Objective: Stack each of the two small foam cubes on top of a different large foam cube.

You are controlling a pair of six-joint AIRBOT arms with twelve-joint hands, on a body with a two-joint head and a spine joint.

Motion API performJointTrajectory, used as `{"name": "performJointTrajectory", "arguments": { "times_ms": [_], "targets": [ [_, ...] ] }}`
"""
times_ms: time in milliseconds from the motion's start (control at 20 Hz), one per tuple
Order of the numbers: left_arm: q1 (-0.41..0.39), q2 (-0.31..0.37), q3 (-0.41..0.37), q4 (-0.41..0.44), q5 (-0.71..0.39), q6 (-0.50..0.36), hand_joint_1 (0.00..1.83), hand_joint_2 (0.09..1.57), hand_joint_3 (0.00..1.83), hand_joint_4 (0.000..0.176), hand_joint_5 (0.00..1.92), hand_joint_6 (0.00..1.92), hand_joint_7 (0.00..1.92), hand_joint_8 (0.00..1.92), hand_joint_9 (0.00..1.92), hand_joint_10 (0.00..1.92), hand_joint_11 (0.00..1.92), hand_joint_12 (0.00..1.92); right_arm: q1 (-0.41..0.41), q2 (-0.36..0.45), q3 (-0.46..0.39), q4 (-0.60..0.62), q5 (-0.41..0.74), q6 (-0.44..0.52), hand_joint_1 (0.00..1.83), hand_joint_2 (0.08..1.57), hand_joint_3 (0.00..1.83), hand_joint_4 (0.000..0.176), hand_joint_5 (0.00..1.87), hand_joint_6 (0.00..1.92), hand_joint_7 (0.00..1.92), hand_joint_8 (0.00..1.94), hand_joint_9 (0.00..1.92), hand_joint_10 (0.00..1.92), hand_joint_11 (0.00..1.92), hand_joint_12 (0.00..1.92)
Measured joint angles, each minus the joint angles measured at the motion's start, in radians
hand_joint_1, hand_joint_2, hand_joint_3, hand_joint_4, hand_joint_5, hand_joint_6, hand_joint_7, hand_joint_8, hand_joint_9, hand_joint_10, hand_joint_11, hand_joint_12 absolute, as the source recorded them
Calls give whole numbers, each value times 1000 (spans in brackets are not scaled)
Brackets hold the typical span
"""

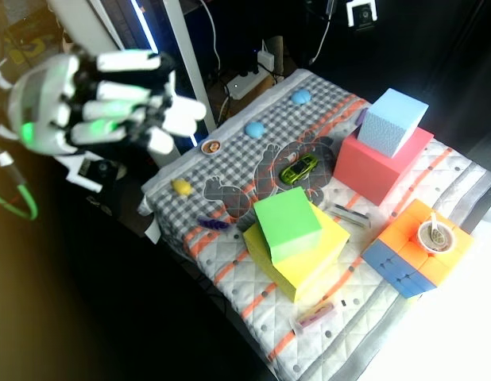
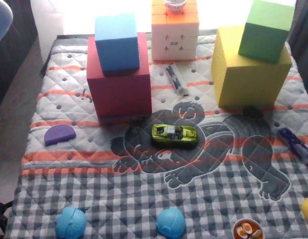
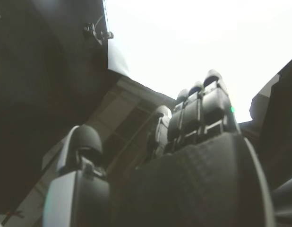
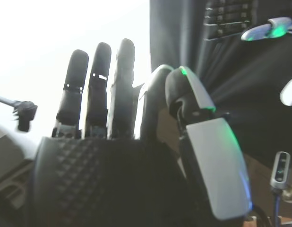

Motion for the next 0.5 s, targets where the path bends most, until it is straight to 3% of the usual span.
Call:
{"name": "performJointTrajectory", "arguments": {
  "times_ms": [50, 150, 200, 250, 300, 350, 400, 500],
  "targets": [
    [-10, -4, 2, 8, 6, -1, 198, 1334, 42, 166, 0, 0, 0, 0, 0, 0, 0, 0, -22, 0, -5, 8, 42, 0, 651, 1429, 0, 176, 431, 1772, 670, 49, 271, 771, 0, 1600],
    [-35, -10, 8, 21, 5, -1, 20, 1323, 22, 176, 0, 0, 0, 0, 0, 0, 0, 0, -34, 3, -13, 10, 84, 0, 651, 1429, 0, 176, 431, 1772, 670, 49, 271, 772, 0, 1600],
    [-48, -14, 16, 30, 0, -2, 182, 1353, 21, 176, 183, 95, 0, 0, 0, 0, 0, 0, -34, 4, -14, 10, 95, 0, 652, 1429, 0, 176, 430, 1772, 670, 48, 270, 773, 0, 1600],
    [-69, -24, 24, 40, -3, -5, 173, 1403, 0, 176, 42, 626, 0, 0, 0, 0, 0, 0, -34, 5, -14, 10, 100, 0, 651, 1429, 0, 176, 431, 1772, 670, 48, 270, 774, 0, 1600],
    [-80, -27, 26, 53, -2, -4, 418, 1407, 0, 82, 8, 962, 66, 18, 26, 11, 0, 0, -33, 5, -14, 10, 101, 0, 652, 1429, 0, 176, 430, 1772, 670, 48, 270, 775, 0, 1601],
    [-97, -27, 26, 76, 2, -4, 401, 1428, 0, 119, 1, 1022, 12, 3, 4, 1, 0, 0, -32, 5, -13, 11, 101, 0, 651, 1429, 0, 176, 431, 1772, 670, 48, 269, 775, 0, 1601],
    [-109, -27, 28, 104, 0, 0, 256, 1466, 8, 131, 0, 987, 2, 0, 0, 0, 0, 0, -24, 5, -11, 8, 98, 0, 652, 1429, 0, 176, 430, 1772, 670, 48, 269, 776, 0, 1601],
    [-151, -27, 27, 170, 4, 38, 204, 1482, 11, 135, 0, 965, 0, 0, 0, 0, 0, 0, -11, 11, -12, -5, 98, 0, 652, 1429, 0, 176, 430, 1772, 670, 48, 268, 777, 0, 1601]
  ]
}}
